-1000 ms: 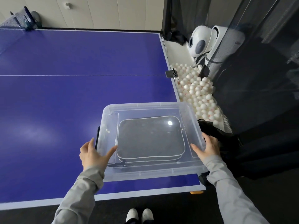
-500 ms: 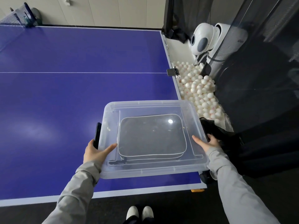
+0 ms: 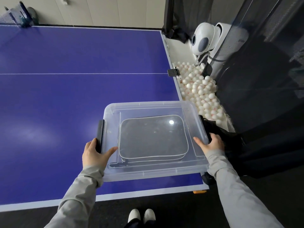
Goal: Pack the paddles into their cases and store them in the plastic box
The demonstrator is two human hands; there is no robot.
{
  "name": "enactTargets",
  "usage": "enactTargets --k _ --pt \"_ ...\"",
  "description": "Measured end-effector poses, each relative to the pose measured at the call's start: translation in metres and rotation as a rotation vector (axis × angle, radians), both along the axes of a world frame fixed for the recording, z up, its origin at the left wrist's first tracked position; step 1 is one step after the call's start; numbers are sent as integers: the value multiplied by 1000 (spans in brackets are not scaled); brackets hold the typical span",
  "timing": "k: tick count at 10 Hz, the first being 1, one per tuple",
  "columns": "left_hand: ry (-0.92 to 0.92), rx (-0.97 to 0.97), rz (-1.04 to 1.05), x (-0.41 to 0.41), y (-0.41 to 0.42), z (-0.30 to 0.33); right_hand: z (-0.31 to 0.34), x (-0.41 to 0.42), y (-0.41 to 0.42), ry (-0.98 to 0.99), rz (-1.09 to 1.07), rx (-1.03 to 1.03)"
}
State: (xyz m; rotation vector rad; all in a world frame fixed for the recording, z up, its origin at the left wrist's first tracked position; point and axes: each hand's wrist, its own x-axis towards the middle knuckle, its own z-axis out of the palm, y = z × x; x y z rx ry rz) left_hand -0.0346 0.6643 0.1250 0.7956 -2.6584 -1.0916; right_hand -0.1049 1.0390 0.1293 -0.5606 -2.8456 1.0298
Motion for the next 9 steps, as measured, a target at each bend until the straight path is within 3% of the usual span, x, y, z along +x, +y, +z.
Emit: enactTargets --k 2,7,8,9 --pt "21 -14 -29 1 2 3 1 1 -5 39 35 66" --pt "-66 96 -32 -2 3 10 4 3 -8 -90 50 95" --pt "-141 107 -58 -4 0 14 7 2 -12 -17 71 169" --pt "-152 -8 -82 -10 1 22 18 -6 -25 64 136 210"
